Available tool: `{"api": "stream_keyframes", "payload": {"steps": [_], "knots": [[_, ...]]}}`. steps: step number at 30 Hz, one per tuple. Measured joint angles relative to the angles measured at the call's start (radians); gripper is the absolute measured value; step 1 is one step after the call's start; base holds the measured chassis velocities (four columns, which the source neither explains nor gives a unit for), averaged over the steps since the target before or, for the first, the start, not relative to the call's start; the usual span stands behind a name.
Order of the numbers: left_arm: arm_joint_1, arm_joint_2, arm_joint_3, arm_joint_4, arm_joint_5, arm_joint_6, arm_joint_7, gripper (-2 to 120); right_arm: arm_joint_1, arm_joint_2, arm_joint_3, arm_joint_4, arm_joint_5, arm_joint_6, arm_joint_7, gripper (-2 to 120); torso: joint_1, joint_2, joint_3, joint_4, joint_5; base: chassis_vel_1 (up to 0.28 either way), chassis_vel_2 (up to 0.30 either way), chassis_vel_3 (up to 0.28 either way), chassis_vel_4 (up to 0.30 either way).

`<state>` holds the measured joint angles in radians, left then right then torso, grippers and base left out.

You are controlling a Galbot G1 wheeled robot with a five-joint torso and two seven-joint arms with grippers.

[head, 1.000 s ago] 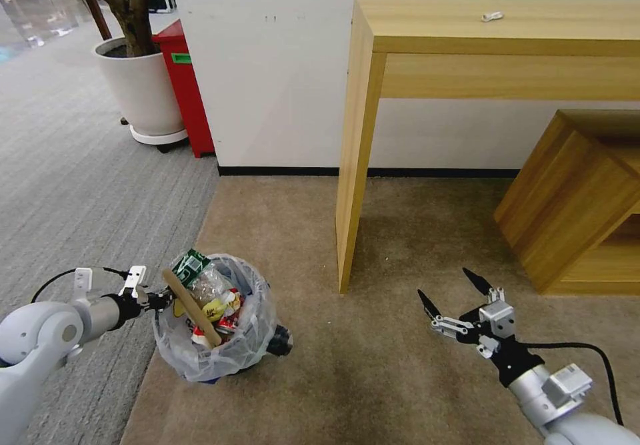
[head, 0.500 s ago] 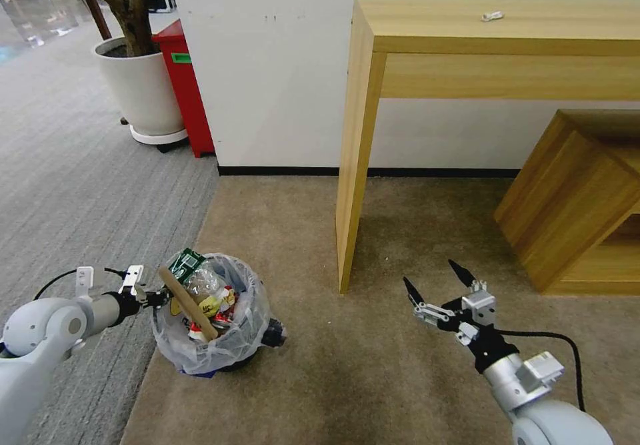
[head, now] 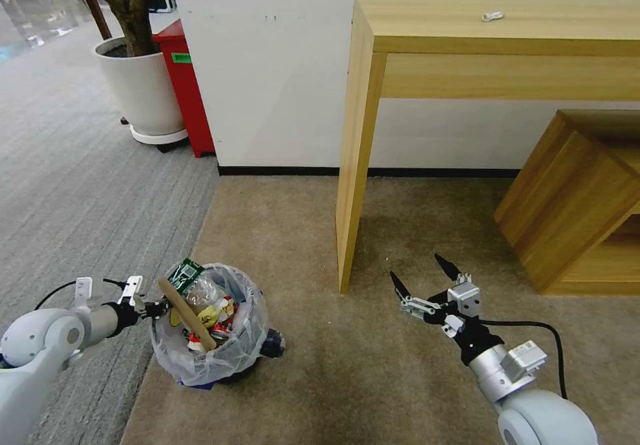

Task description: Pick up the trash bin and place the garbage on the floor into it.

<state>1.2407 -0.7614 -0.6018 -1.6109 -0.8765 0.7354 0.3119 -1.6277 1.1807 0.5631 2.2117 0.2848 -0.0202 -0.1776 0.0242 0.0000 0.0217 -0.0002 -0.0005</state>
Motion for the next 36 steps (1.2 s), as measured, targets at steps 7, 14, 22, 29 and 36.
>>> {"api": "stream_keyframes", "payload": {"steps": [7,14,22,29,36], "knots": [[0.013,0.002,0.001,0.002,0.04,0.0,0.026,0,0.005,0.016,-0.011,0.0,-0.001,-0.005,0.002,100,0.0,0.0,0.0,0.0001,0.0002,0.0,0.0,0.0,0.0],[0.015,-0.002,0.0,0.011,0.068,-0.001,0.047,0,0.011,0.018,-0.02,-0.002,-0.001,-0.014,0.007,100,0.0,0.0,0.0,0.0003,0.0008,0.0,0.0,0.0,0.0],[0.008,-0.009,0.004,0.014,0.074,-0.002,0.056,0,0.018,0.021,-0.026,-0.008,0.001,-0.023,0.008,100,0.0,0.0,0.0,0.0004,0.0002,0.0,0.0,0.0,0.0],[0.011,0.004,0.006,0.01,0.07,-0.002,0.059,0,0.025,0.028,-0.037,-0.018,0.001,-0.025,0.012,100,0.0,0.0,0.0,-0.0002,-0.0006,0.0,0.0,0.0,0.0],[0.022,0.018,0.0,-0.002,0.057,0.0,0.066,23,0.027,0.037,-0.042,-0.024,0.002,-0.027,0.013,100,0.0,0.0,0.0,0.0,-0.0001,0.0,0.0,0.0,0.0]]}}
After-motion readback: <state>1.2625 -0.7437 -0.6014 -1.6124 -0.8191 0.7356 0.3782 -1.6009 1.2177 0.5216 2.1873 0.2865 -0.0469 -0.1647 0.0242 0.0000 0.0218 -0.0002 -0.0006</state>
